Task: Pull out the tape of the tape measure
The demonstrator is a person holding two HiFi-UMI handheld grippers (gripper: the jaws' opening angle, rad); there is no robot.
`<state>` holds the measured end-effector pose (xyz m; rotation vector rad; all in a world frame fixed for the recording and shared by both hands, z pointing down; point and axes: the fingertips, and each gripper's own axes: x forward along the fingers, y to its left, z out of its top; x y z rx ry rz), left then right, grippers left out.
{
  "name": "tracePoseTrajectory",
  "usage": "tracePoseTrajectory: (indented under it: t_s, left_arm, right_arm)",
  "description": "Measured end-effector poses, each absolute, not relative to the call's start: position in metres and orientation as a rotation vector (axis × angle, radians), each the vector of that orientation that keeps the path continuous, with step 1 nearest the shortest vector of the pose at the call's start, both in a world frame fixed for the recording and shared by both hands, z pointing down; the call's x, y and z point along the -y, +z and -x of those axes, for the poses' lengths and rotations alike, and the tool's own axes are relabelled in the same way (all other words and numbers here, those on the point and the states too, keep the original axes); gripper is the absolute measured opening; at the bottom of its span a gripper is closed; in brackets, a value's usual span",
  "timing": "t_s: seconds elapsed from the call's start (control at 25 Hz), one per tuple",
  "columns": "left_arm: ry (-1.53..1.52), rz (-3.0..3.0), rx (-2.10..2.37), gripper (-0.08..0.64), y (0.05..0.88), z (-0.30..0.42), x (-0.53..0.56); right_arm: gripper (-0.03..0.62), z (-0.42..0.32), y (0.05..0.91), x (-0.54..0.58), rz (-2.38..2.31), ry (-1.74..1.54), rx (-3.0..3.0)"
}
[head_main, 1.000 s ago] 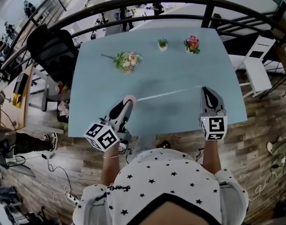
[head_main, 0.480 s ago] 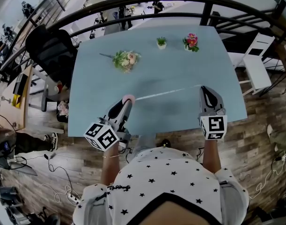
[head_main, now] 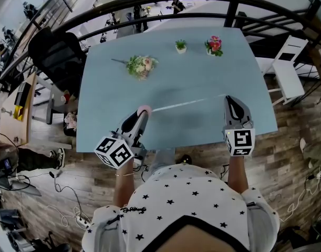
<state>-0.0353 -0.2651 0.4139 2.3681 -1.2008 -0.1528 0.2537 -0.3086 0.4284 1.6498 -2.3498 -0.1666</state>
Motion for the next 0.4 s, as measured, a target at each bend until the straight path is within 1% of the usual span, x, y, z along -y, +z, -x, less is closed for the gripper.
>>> tracePoseTrajectory:
  t_s: [0.4]
  left_arm:
    - [-0.148,-2.367,1.201,0.087,0.4134,0.0366,0.2642]
  right_arm:
    - [0.002,-0.2525,0.4267,0.3076,-1.635,-0.176,2.345]
